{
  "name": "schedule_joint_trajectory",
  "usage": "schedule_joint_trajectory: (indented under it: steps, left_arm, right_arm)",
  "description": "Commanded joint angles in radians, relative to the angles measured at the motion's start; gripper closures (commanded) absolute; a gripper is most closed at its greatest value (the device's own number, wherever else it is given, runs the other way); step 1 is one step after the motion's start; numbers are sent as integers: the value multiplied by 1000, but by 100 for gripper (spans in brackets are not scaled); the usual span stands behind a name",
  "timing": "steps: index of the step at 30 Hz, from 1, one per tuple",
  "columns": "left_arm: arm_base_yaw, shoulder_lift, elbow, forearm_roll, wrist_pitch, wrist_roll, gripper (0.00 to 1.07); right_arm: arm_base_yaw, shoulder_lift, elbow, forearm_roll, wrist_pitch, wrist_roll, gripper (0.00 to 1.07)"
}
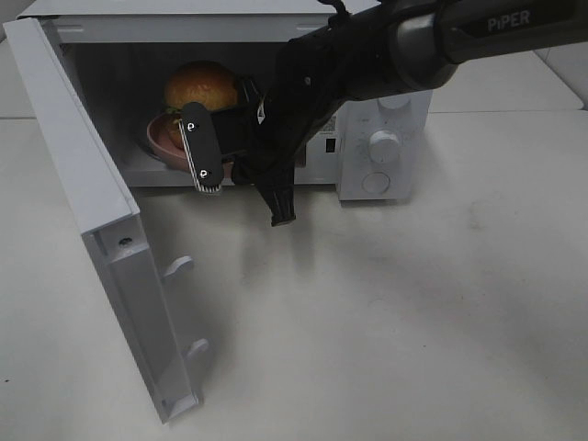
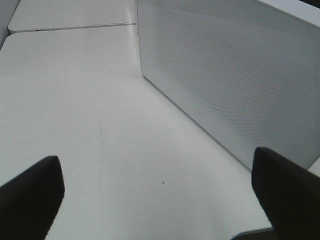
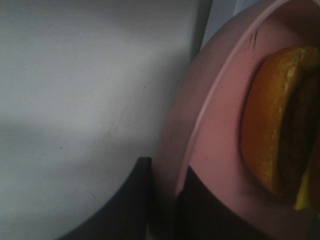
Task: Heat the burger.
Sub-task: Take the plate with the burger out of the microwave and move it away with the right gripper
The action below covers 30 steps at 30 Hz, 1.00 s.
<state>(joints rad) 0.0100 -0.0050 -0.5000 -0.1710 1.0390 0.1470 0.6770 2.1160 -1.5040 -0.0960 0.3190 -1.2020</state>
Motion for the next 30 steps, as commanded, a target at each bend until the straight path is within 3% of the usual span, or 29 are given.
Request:
schedule_joint_trajectory:
  steps: [1, 30]
  left_arm:
    - [4, -22, 1, -1, -8, 1, 10]
    - [4, -22, 1, -1, -8, 1, 10]
  right_arm:
    - [-1, -53, 21, -6, -82, -30, 107]
    - [-13, -321, 390, 56, -191, -167, 107]
